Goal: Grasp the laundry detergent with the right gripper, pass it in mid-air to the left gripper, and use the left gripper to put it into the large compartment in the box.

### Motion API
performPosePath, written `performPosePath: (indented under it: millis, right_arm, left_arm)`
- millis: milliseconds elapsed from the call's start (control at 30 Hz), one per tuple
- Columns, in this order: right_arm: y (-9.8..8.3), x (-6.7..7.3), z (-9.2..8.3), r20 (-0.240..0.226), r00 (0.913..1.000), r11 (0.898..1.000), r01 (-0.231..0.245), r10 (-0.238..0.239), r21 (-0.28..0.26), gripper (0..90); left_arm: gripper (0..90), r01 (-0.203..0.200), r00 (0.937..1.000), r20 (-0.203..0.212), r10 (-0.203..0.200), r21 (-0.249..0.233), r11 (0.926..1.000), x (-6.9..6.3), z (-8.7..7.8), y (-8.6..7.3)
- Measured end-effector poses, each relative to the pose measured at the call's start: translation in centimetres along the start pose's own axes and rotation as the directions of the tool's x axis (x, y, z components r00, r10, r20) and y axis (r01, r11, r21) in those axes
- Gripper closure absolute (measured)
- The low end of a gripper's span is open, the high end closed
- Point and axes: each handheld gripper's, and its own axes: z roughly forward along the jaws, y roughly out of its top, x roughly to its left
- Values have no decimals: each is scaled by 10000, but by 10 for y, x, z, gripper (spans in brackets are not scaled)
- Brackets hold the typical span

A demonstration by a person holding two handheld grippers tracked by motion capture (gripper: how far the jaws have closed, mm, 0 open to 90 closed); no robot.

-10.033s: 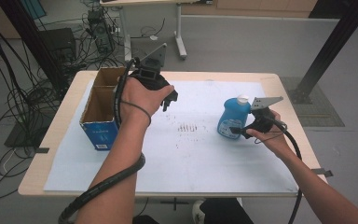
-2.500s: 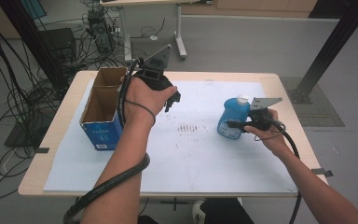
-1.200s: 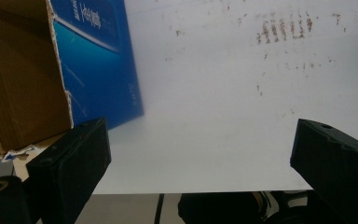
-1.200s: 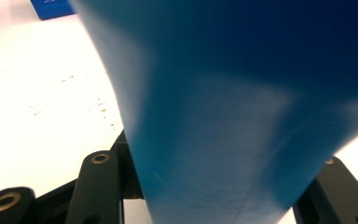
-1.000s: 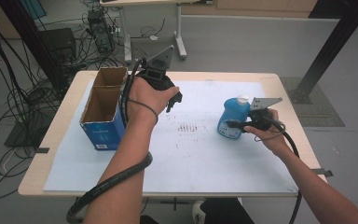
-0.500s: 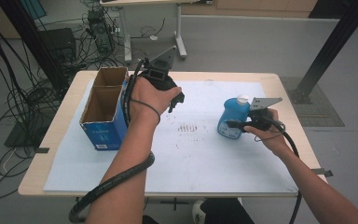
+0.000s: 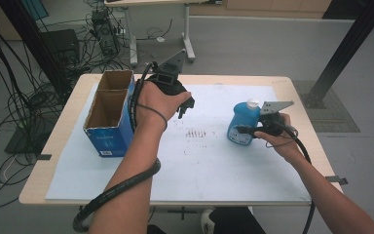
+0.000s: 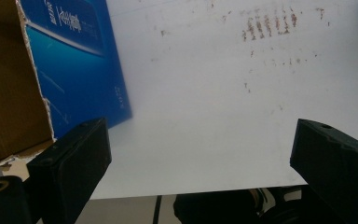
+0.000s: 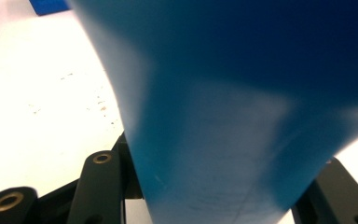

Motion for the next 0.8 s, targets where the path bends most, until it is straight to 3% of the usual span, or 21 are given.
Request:
performPosePath:
  millis: [267,333,367,400,433,500,533,567,667,700,733,767,800]
  right_arm:
    - [29,4,-11,-197,9998,9998,62,-58,177,470]
    - [44,5,-14,-229,9997,10000,0,2,79,470]
    - [44,5,-14,-229,9997,10000,0,2,79,470]
    - [54,7,-16,-269,9996,10000,-10,10,-21,469]
    - [54,7,-16,-269,9996,10000,-10,10,-21,469]
    - [66,10,-16,-406,9991,9999,-96,97,46,469]
    - [77,13,-15,-505,9987,9999,-86,90,90,468]
    - [77,13,-15,-505,9987,9999,-86,90,90,468]
    - [102,22,-10,-817,9966,10000,53,-49,40,468]
    - [102,22,-10,-817,9966,10000,53,-49,40,468]
    - [111,25,-7,-936,9955,9999,131,-133,-24,468]
    - [117,27,-5,-1032,9945,9998,189,-195,-69,468]
    - [127,31,0,-1224,9921,9995,276,-289,-122,468]
  left_arm:
    - [54,-572,9984,-33,572,-388,9976,11,-21,5]
    - [53,-1029,9947,-99,1026,-510,9934,15,-30,7]
    - [53,-1029,9947,-99,1026,-510,9934,15,-30,7]
    - [54,-1419,9899,-42,1419,-588,9881,17,-35,8]
    - [56,-1419,9899,-42,1419,-588,9881,17,-35,8]
    - [60,-1950,9807,-32,1953,-728,9781,19,-40,9]
    - [59,-2527,9675,-101,2528,-870,9636,20,-48,11]
    - [61,-2527,9675,-101,2528,-870,9636,20,-48,11]
    - [61,-2888,9571,-43,2898,-991,9523,22,-56,12]
    - [61,-3115,9497,-32,3131,-1117,9437,24,-61,12]
    - [61,-3185,9467,73,3220,-1282,9392,25,-65,12]
    - [60,-3387,9393,115,3429,-1276,9322,27,-68,12]
    - [57,-3669,9284,75,3714,-1385,9199,30,-74,13]
